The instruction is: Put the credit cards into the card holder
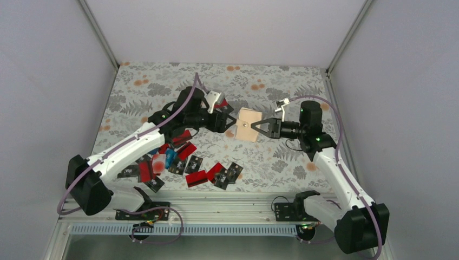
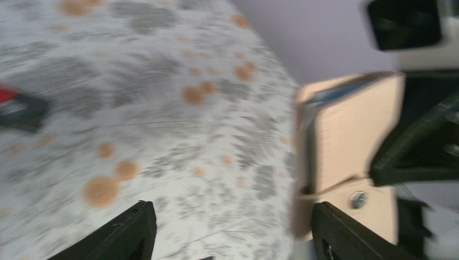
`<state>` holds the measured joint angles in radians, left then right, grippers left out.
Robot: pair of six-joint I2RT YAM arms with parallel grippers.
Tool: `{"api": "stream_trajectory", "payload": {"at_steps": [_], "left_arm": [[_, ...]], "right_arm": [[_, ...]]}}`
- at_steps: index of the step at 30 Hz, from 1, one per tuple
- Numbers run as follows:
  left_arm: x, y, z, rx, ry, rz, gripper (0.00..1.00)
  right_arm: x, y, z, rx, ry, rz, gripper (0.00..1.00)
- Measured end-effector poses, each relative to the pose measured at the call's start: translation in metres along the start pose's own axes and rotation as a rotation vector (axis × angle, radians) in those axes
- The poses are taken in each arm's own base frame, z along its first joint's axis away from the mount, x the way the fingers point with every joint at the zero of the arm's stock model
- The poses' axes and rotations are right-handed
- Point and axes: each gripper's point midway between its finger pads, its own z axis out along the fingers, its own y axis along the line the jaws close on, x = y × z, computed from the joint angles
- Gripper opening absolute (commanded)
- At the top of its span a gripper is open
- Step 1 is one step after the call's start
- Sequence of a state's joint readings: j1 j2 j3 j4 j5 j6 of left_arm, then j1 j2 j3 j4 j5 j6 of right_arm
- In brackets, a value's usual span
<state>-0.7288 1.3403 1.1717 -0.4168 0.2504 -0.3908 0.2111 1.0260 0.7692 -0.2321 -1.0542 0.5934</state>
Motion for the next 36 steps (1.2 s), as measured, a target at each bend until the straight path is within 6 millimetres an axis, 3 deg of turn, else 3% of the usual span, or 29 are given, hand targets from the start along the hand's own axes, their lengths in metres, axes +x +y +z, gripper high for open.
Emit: {"api": "stream_trajectory", "payload": {"at_steps": [3, 7, 12, 22, 36], "left_arm": [[-0.002, 0.015, -0.010, -0.147, -0.042, 0.027, 0.77], [0.002, 0.001, -0.015, -0.213, -0.062, 0.108, 0.74], [0.006, -0.007, -0.005, -0.253, -0.039, 0.175, 0.71], [0.036, 0.006, 0.031, -0.315, 0.082, 0.222, 0.64], [0.044, 0.012, 0.039, -0.336, 0.108, 0.224, 0.69]], "right_arm": [[-0.002, -0.018, 0.006, 0.070, -0.007, 0.050, 0.04], [0.003, -0.036, 0.022, 0.140, 0.026, 0.111, 0.04], [0.011, -0.048, 0.040, 0.193, 0.078, 0.146, 0.04], [0.022, -0.046, 0.058, 0.215, 0.132, 0.143, 0.04], [0.024, -0.049, 0.059, 0.235, 0.134, 0.144, 0.04]]}}
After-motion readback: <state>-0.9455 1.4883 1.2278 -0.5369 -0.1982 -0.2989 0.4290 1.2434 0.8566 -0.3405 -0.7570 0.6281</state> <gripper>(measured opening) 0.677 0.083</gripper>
